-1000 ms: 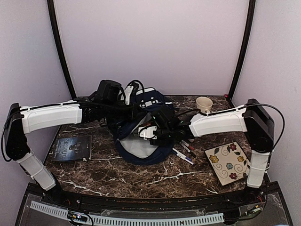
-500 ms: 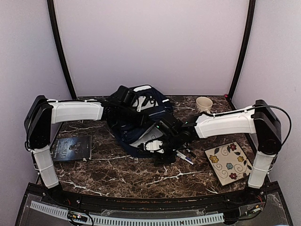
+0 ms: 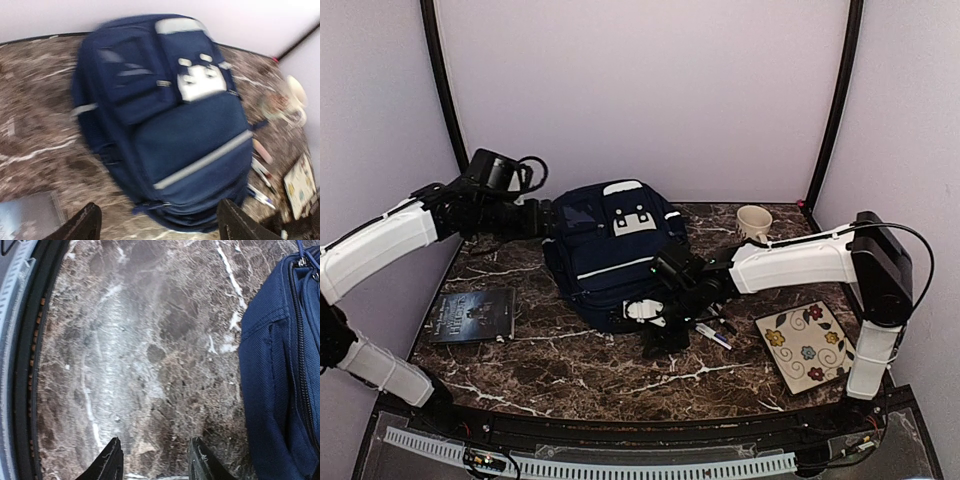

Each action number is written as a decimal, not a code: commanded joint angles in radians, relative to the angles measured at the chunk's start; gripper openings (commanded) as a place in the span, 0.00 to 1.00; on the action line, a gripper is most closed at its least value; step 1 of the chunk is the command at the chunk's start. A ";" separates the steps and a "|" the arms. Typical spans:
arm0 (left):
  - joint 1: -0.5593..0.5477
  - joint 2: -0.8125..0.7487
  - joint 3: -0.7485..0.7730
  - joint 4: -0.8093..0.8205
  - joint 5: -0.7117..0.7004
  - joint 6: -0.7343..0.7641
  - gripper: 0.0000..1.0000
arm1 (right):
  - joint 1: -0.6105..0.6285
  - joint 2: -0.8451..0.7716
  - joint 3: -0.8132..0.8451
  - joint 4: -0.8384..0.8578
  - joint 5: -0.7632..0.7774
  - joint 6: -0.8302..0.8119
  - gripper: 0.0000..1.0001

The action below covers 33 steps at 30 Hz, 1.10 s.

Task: Pack the student bag
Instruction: Place the largest pocket of the bag in the student bag, then move the book to the center of the board.

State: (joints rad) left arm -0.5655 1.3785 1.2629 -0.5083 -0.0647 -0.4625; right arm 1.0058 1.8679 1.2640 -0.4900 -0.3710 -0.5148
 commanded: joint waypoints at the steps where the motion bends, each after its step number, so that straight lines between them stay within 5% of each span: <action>1: 0.184 -0.115 -0.165 -0.197 -0.228 -0.175 0.86 | -0.007 -0.048 0.049 -0.025 -0.111 0.032 0.45; 15: 0.716 -0.119 -0.404 -0.029 -0.141 -0.129 0.95 | -0.004 -0.044 0.040 -0.024 -0.078 0.026 0.48; 22: 0.859 0.041 -0.351 0.003 -0.116 -0.069 0.95 | -0.003 -0.055 0.025 -0.015 -0.068 0.019 0.49; 33: 0.900 0.270 -0.285 0.076 -0.064 0.110 0.92 | -0.003 -0.054 0.012 -0.009 -0.034 0.022 0.49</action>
State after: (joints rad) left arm 0.3222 1.5742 0.9470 -0.4553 -0.1848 -0.4488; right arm 1.0012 1.8423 1.2819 -0.5163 -0.4187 -0.4950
